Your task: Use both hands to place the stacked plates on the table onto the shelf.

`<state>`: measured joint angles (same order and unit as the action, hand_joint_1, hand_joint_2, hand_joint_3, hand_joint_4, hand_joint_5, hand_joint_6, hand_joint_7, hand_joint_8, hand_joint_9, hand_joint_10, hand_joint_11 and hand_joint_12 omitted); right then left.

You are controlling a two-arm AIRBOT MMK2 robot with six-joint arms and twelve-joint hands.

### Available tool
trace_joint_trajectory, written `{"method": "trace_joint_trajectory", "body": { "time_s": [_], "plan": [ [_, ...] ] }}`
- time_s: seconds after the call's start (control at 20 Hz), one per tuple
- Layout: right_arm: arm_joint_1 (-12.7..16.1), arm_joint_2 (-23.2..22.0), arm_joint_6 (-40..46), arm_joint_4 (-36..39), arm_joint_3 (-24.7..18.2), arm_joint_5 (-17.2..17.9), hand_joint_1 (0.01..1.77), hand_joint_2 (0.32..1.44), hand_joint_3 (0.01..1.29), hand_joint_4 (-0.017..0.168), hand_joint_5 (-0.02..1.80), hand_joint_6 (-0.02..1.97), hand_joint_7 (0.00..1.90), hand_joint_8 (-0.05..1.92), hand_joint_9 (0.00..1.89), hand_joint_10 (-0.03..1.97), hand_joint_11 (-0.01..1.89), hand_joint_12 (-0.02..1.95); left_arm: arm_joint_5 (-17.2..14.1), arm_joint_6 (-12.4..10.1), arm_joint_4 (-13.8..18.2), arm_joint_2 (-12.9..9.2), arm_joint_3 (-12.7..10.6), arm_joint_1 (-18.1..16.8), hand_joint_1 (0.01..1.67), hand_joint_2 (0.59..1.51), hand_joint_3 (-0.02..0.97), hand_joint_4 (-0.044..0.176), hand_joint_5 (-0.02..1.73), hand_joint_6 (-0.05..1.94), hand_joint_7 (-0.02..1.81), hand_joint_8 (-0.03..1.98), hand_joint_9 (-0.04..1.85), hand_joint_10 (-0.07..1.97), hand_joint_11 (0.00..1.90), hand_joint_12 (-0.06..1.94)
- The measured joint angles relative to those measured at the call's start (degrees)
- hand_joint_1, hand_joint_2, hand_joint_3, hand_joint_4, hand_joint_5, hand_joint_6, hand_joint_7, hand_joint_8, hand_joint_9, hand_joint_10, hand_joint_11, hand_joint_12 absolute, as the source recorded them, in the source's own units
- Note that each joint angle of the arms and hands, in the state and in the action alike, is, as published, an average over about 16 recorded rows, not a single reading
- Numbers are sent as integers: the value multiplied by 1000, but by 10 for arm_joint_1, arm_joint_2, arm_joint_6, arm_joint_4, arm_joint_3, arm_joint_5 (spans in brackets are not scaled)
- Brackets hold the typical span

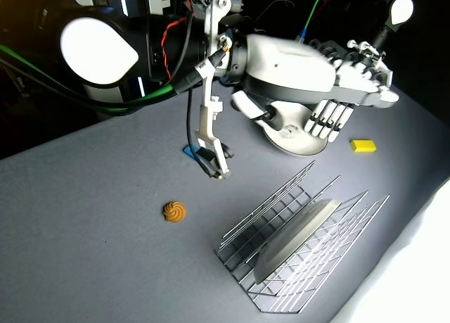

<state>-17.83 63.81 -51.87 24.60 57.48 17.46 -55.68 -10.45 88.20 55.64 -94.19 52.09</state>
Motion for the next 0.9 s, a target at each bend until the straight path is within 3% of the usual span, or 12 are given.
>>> {"method": "trace_joint_trajectory", "body": {
  "time_s": [0.45,0.9],
  "plan": [
    [-63,48,-155,-122,-20,1,971,932,12,5,42,2,33,18,21,21,24,97,4,-42,-34,6,-5,38,15,1140,18,-1,-3,-28,9,0,-26,-48,20,20],
    [-103,132,-270,-223,20,1,897,916,11,5,95,1,81,18,77,21,20,464,1,-78,-64,13,-12,63,15,1138,18,-3,-7,-40,11,-5,-27,-53,22,2]
  ]
}}
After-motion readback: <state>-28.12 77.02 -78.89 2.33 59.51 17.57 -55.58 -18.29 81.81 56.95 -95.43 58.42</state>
